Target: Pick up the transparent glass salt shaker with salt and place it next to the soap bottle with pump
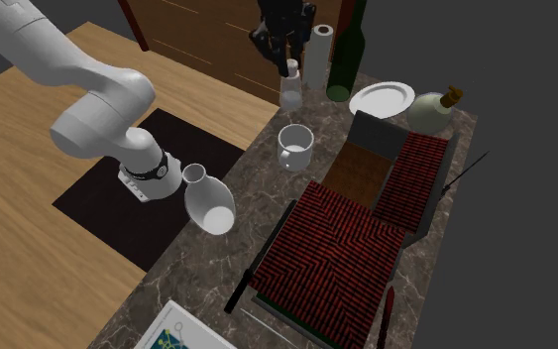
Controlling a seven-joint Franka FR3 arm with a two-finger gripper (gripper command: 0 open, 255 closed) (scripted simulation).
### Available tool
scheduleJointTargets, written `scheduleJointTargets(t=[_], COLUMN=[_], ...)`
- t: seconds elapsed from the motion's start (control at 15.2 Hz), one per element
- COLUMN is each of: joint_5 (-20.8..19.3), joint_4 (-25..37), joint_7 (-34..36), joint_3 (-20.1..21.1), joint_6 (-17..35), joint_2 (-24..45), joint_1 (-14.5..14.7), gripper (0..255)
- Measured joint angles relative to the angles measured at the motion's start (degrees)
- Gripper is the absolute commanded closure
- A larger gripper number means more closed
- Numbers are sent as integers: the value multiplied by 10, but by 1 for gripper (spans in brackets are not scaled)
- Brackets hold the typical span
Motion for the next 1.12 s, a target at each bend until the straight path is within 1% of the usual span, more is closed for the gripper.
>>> scheduleJointTargets(t=[0.13, 0.33, 0.53, 0.73, 0.79, 0.92, 1.06, 1.12], joint_5=[-6, -24, -55, -106, -128, -177, -223, -252], joint_4=[32, 88, 153, 230, 258, 321, 382, 423], joint_7=[23, 57, 101, 155, 174, 210, 238, 254], joint_3=[24, 62, 104, 151, 165, 188, 200, 204], joint_6=[5, 12, 11, 3, -1, -18, -41, -55], joint_2=[36, 101, 172, 260, 292, 361, 422, 461], joint_1=[-6, -19, -29, -33, -31, -18, 4, 24], gripper=[255, 255, 255, 255, 255, 255, 255, 255])
